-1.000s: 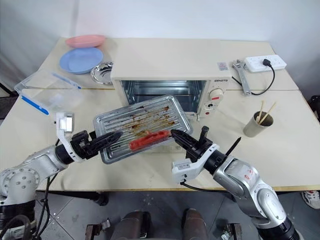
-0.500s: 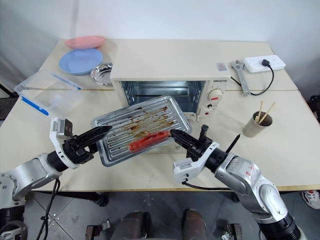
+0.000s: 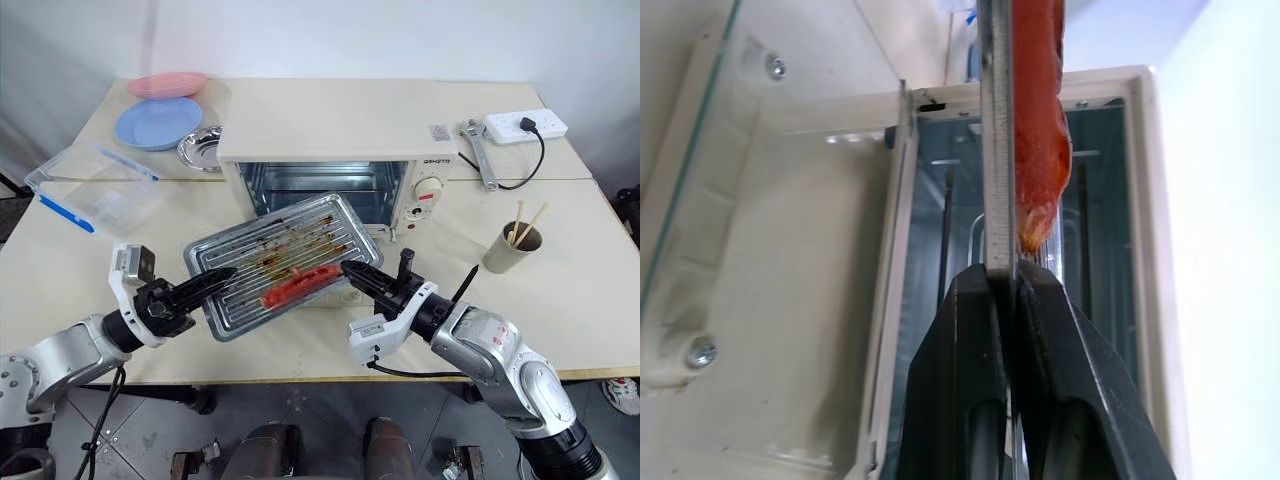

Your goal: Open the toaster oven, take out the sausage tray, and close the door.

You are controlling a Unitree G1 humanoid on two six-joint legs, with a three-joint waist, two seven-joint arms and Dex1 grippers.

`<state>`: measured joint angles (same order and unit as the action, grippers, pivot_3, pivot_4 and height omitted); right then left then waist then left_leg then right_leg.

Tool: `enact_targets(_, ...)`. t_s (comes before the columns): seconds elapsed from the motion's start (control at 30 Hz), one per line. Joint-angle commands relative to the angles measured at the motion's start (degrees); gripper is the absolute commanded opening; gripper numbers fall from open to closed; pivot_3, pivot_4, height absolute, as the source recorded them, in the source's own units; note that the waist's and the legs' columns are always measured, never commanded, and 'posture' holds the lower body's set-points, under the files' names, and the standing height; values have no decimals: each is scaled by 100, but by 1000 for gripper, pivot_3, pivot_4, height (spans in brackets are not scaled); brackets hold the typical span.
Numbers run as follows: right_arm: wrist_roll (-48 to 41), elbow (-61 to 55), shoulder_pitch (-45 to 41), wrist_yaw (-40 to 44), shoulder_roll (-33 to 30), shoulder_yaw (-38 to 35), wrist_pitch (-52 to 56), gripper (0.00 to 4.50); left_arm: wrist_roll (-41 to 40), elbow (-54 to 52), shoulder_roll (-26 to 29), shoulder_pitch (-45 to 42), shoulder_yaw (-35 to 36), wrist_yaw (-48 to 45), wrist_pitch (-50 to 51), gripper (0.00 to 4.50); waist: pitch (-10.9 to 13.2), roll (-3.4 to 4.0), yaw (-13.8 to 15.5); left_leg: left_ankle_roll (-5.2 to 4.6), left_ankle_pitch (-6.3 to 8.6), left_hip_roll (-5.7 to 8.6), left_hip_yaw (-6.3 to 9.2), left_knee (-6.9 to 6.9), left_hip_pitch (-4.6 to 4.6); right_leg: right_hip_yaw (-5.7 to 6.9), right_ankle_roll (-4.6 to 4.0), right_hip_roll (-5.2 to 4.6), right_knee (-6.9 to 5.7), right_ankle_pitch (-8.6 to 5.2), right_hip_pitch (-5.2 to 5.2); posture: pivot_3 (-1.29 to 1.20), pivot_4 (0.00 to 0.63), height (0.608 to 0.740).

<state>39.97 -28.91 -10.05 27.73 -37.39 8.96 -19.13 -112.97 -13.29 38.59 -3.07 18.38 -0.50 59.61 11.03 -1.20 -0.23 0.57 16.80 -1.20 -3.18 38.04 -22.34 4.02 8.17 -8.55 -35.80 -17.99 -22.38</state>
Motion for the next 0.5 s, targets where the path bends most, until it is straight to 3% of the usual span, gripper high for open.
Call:
enact_targets(0.03, -528, -175, -162, -24, 104, -70, -111, 0, -3, -353, -99, 165, -77, 123, -72, 16, 0, 0, 6, 0, 0, 0, -1, 0, 1, -1, -1, 0, 2, 0, 0, 0, 150, 740)
enact_targets(0.27, -779, -96, -251, 209, 205, -124, -27, 0, -3, -475, -197, 398, -101, 261, -180, 16, 0, 0, 10, -2, 1, 1, -4, 0, 1, -3, -1, 0, 21, -1, 1, 0, 150, 740)
enact_targets(0.5, -852, -54, -285, 331, 248, -188, 171, 2318, -3, -568, -360, 547, -95, 352, -313, 0, 0, 0, 11, -2, 2, 0, -5, 0, 2, -5, -2, 0, 22, -1, 1, 0, 150, 740)
